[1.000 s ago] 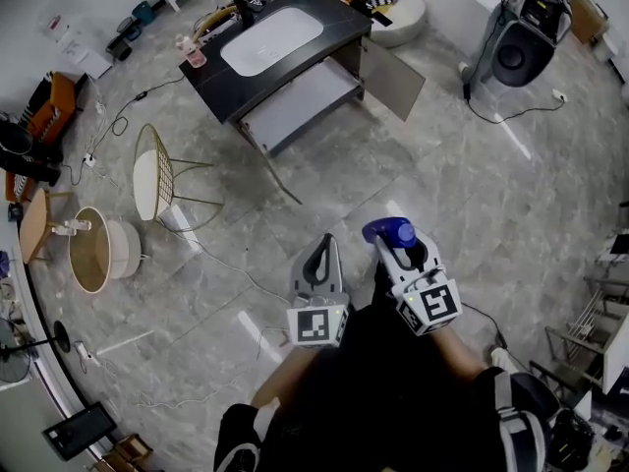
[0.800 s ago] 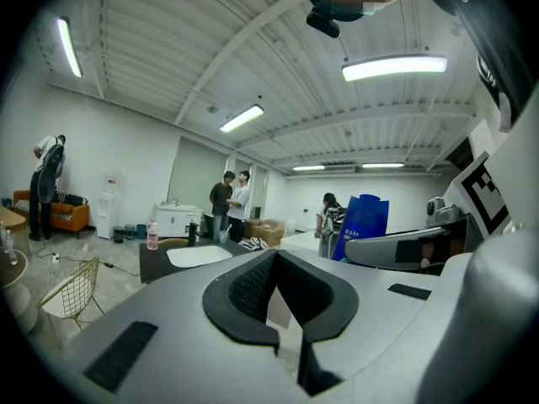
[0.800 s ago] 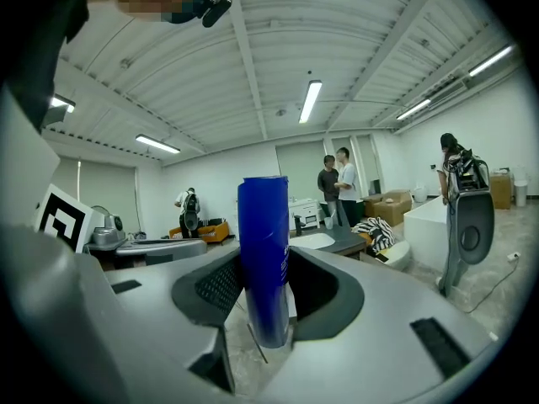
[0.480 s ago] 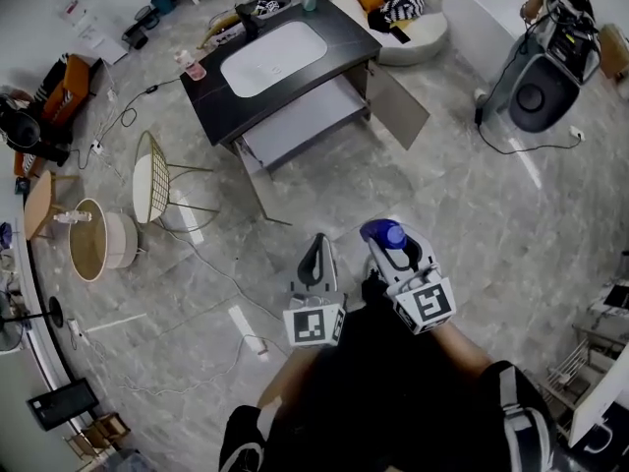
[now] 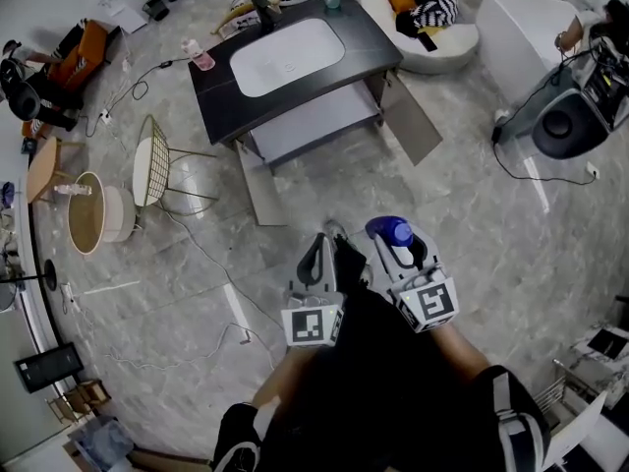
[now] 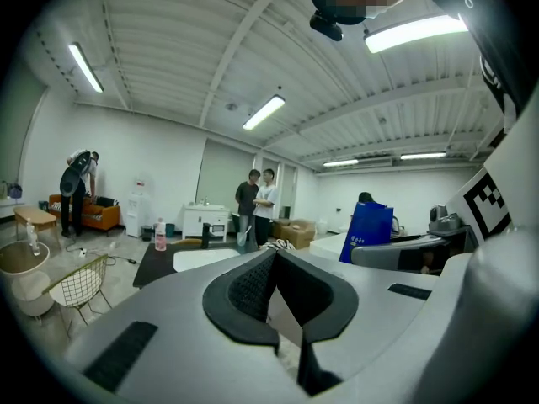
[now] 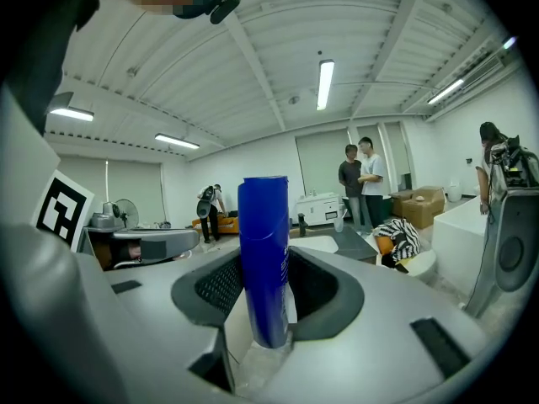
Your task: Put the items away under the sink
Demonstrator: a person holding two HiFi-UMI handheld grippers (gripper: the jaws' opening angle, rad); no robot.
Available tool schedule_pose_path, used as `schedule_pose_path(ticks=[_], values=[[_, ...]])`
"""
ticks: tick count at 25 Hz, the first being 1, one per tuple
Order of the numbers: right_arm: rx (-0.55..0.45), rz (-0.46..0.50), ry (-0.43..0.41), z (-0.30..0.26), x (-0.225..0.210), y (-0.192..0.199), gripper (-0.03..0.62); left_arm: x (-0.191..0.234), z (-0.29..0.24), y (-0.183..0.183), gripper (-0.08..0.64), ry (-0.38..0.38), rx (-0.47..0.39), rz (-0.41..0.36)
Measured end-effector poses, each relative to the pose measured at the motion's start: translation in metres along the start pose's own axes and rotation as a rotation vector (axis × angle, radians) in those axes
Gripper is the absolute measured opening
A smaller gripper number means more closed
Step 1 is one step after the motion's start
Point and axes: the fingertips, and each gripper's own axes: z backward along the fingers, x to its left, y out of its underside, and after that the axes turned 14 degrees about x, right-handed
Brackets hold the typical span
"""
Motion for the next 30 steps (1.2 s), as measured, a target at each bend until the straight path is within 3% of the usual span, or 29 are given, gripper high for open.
schedule_pose_path(ticks=[6,17,30], values=[[-0.008,0.033,-0.013,-0.053,-0.047,-0.026,0.147,0.017,-0.069,-0.016,0.015,-0.020,-0.012,0.003],[0.006,0.064,-0.053,-0.167,-0.115,-0.099,0.147,0.065,-0.184,-0.078,0.015,-0.072,-0.027,0.043],[0.044,0.140,-0.154,-0.256,-0.176,-0.100,0.147,0.080,-0.251,-0.080,0.015,-0.225,-0.024,0.139]])
